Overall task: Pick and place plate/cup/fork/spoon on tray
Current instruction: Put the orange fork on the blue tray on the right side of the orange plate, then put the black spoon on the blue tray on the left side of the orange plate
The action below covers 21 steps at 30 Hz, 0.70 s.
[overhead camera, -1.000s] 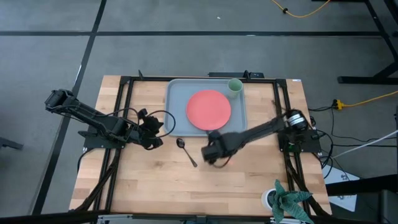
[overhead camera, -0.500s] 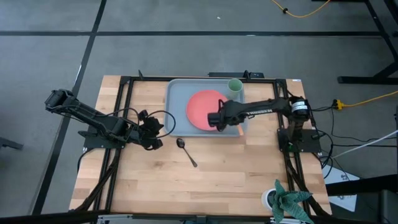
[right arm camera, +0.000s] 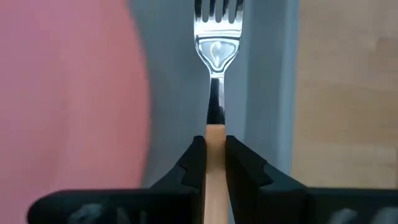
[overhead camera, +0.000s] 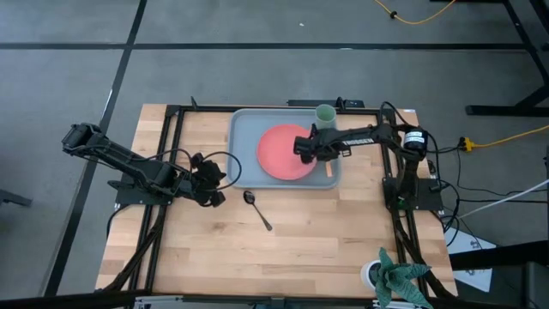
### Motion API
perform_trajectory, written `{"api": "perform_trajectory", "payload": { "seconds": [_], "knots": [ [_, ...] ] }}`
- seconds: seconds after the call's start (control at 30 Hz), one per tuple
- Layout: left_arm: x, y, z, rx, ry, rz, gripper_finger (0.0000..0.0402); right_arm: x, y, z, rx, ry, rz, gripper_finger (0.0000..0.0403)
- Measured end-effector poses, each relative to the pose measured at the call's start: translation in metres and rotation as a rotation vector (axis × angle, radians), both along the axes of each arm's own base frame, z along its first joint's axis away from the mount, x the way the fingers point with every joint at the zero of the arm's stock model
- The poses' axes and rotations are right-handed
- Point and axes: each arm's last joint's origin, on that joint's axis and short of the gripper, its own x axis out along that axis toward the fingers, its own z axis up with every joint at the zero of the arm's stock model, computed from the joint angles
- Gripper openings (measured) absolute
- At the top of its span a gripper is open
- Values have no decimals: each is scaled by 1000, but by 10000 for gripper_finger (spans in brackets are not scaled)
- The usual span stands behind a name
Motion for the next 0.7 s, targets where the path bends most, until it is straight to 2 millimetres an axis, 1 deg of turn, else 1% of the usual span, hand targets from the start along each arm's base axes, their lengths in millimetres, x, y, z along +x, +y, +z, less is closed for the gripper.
{"api": "perform_trajectory", "payload": {
  "seconds": [0.13, 0.2, 0.33, 0.47, 0.6, 0.7],
  "knots": [
    [0, 0, 0, -9, 3, -8, 0, -3, -4, -2, 17, 4, -9, 42],
    [0, 0, 0, -5, 6, -11, 0, -3, -4, -2, 37, 5, 1, 67],
    [0, 0, 0, -3, 5, -9, 0, -3, -4, -2, 39, 2, 0, 134],
    [0, 0, 0, -3, 5, -9, 0, -3, -3, -2, 41, 3, 2, 176],
    [0, 0, 0, -1, 6, -11, 0, -1, 0, -1, 45, 6, 17, 192],
    [0, 0, 0, -1, 6, -10, 0, 8, 7, 9, 55, 4, 86, 194]
  ]
}}
